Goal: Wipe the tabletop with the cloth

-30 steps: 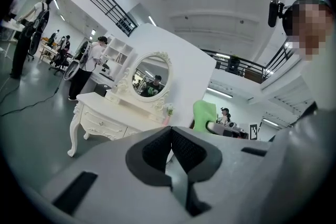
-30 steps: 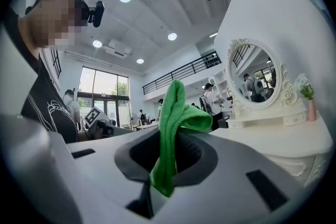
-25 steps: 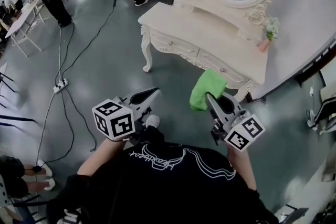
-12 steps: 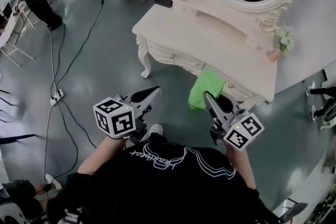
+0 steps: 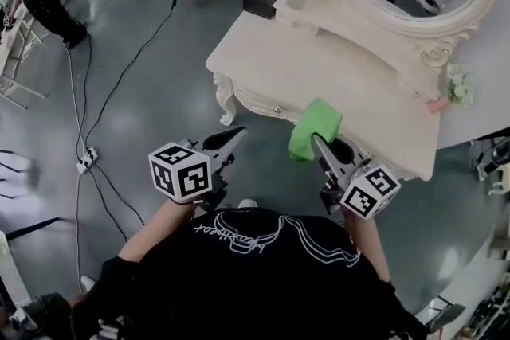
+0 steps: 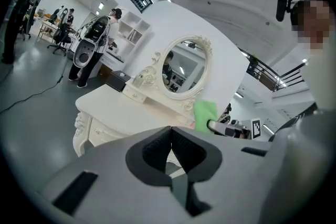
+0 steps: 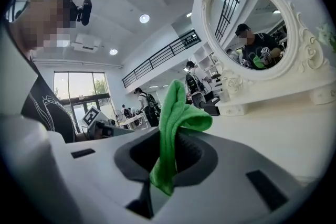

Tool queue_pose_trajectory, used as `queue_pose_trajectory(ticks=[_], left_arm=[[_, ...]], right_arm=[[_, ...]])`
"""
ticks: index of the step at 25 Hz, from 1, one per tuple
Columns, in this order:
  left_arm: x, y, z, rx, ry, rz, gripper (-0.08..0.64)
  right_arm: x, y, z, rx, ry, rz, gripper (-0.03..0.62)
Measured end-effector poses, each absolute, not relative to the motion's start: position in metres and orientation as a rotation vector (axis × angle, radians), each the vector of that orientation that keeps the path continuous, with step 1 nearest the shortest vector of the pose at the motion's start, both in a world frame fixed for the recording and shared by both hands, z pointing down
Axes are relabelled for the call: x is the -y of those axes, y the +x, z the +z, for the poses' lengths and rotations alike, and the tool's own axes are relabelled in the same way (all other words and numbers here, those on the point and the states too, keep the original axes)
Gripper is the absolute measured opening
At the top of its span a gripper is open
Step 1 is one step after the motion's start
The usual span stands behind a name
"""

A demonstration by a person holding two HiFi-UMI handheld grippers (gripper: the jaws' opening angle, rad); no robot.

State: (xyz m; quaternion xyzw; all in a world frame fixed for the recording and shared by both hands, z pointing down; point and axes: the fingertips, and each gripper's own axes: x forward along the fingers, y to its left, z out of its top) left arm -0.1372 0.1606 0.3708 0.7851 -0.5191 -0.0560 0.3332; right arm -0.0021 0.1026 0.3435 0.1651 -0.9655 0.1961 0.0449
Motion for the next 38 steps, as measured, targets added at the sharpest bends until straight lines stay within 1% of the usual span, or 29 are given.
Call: queue_pose_trajectory(ticks=[5,13,27,33,38], left_arm=[[-0.131,-0.171,0.391,1.366,2.007,-0.135,0.004],[-0.078,-0.199,0.404,1.390,1.975,-0.142,0.005],[0.035,-0.284,0.410,1.538,1.886,-0.144,0.005],[0.077,-0.299,0.422,1.573,1.854,-0.137,0.004],[0.088,-0.308,0.437,1.558,1.816,-0.101,0.004]], right_arm=[[-0.079,-0.030,0.360,2.907,0.508,0.628,0.054],[-0.023,-0.062,0.374,2.866,0.478,0.661,0.054],[0.112,-0.163,0.407,2.784,0.286,0.716,0.054],[0.156,-0.206,0.427,2.746,0.224,0.697,0.054],[0.171,-0.240,0.451,2.684,0.222,0.646,0.054]])
